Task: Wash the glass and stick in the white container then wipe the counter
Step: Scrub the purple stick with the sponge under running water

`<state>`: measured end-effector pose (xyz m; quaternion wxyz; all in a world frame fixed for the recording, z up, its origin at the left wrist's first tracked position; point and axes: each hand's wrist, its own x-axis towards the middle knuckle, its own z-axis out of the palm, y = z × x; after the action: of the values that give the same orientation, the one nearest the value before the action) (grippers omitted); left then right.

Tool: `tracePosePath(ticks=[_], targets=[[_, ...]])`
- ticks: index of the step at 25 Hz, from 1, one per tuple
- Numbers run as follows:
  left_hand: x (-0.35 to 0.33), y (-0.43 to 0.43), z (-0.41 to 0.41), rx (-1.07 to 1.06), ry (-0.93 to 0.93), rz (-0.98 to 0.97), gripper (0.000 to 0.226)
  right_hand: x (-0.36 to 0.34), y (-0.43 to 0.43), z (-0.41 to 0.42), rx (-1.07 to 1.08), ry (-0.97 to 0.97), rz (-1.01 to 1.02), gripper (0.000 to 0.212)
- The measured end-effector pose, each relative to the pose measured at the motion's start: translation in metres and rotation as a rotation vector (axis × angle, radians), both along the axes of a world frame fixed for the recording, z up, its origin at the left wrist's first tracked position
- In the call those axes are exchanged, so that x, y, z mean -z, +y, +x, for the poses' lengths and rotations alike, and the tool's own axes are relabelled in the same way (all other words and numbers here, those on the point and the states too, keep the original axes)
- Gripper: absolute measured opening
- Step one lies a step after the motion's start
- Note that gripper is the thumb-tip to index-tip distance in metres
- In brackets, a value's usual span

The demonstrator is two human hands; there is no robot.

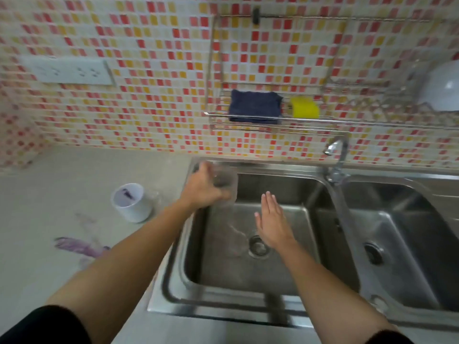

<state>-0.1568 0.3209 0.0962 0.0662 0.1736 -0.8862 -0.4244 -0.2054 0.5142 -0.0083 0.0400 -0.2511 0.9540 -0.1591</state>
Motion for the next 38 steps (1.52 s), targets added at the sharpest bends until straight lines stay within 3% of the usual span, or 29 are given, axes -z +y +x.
tracePosePath(ticks=[6,12,21,27,29,31,34,38], targets=[[-0.057,-0.161,0.049,-0.143,0.105,-0.031,0.088,-0.007,-0.15,0.049,-0.132,-0.006,-0.065,0.056],[-0.01,-0.292,0.086,-0.24,-0.042,-0.056,0.096,0.026,-0.23,0.083,-0.11,-0.061,0.014,0.058],[0.091,-0.317,0.095,-0.21,-0.139,0.065,0.092,0.061,-0.24,0.098,0.008,-0.127,0.113,0.06],[0.088,-0.323,0.096,-0.134,-0.221,0.146,0.114,0.06,-0.241,0.096,0.013,-0.115,0.052,0.063],[0.072,-0.326,0.097,-0.097,-0.16,0.042,0.101,0.05,-0.241,0.089,0.021,-0.137,-0.074,0.065],[0.051,-0.324,0.097,-0.058,0.021,-0.09,0.067,0.034,-0.245,0.081,-0.013,-0.204,-0.235,0.076],[0.03,-0.312,0.089,0.216,0.135,-0.233,0.03,0.009,-0.262,0.077,-0.109,-0.284,-0.342,0.094],[0.028,-0.289,0.074,0.561,0.034,-0.479,0.03,-0.004,-0.288,0.077,-0.12,-0.327,-0.389,0.108]])
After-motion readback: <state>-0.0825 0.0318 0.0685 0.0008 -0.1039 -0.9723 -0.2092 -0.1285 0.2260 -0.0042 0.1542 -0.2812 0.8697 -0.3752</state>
